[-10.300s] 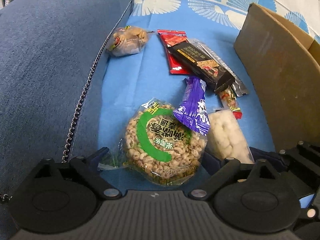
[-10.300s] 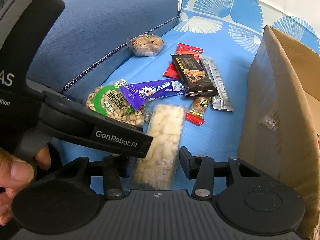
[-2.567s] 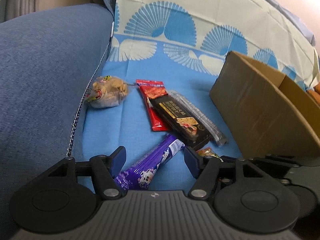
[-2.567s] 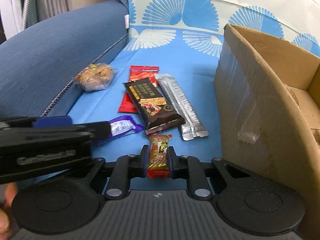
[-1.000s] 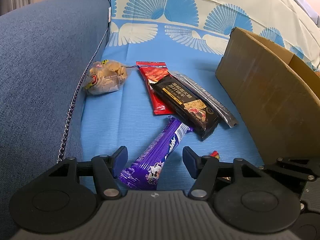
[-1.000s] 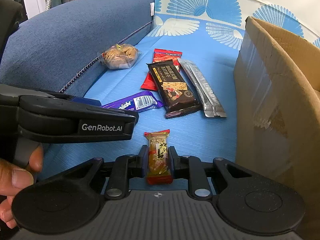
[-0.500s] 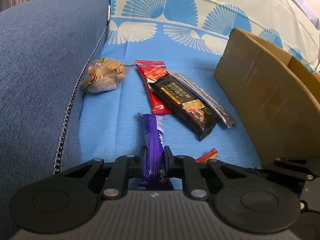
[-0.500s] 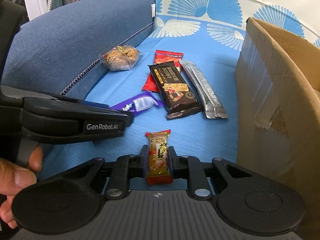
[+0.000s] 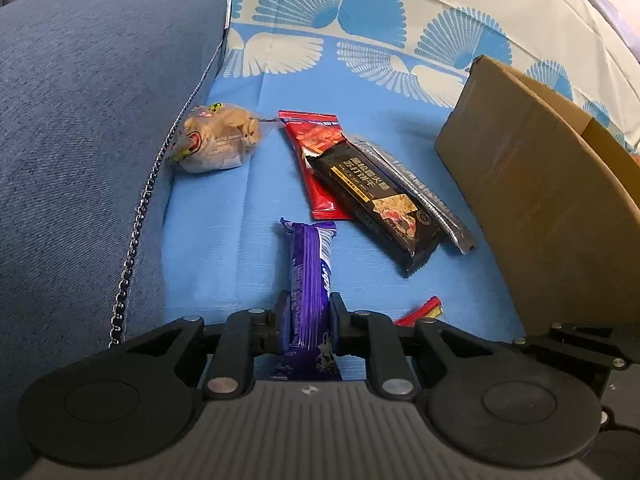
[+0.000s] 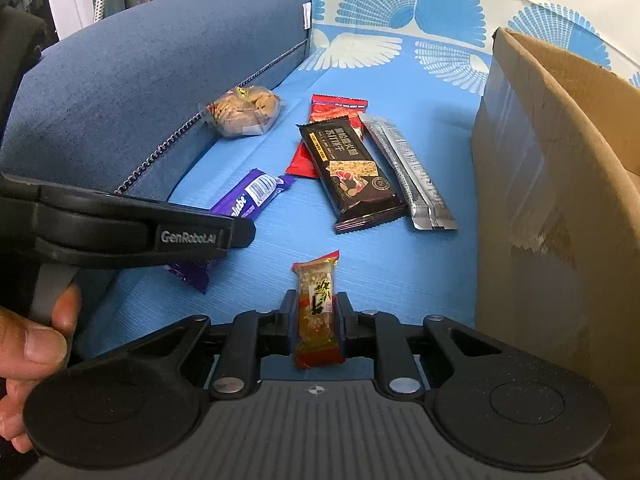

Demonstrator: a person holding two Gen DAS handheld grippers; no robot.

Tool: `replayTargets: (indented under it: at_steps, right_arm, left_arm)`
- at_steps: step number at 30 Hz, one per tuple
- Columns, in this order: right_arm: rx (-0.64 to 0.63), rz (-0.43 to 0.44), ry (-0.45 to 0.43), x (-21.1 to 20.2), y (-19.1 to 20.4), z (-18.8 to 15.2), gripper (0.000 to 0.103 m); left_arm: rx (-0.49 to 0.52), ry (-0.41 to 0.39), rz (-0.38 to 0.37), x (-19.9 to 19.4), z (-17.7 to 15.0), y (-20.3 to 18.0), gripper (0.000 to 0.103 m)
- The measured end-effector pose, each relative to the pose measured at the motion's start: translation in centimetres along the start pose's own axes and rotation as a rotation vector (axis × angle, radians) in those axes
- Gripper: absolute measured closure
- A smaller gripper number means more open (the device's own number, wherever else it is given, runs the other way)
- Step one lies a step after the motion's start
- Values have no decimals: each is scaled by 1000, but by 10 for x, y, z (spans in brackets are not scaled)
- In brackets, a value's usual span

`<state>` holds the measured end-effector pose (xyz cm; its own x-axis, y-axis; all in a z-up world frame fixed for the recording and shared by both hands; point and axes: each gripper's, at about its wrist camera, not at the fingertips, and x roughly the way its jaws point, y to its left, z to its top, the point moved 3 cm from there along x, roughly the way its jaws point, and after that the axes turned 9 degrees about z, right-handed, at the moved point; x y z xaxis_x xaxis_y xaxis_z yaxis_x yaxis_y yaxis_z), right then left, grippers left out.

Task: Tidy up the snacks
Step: 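Lift the small bar with the right tool while the left tool lifts the purple bar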

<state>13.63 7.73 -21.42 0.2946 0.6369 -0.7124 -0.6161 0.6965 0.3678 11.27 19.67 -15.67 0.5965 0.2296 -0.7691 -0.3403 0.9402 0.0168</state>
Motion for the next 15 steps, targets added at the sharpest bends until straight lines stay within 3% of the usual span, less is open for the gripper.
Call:
replayTargets:
  at_steps: [7, 13, 15]
  right_arm:
    - [-19, -13, -17, -2, 0, 1, 84]
    - [-25, -26, -114, -25, 5, 14, 85]
    - [-30, -21, -157, -39, 8, 20, 85]
  left_arm:
    - [-21, -50, -19, -10, 1, 4, 87]
    - [-70, -229, -88, -50, -1, 13, 87]
    - [-98, -253, -100, -58, -3, 15, 87]
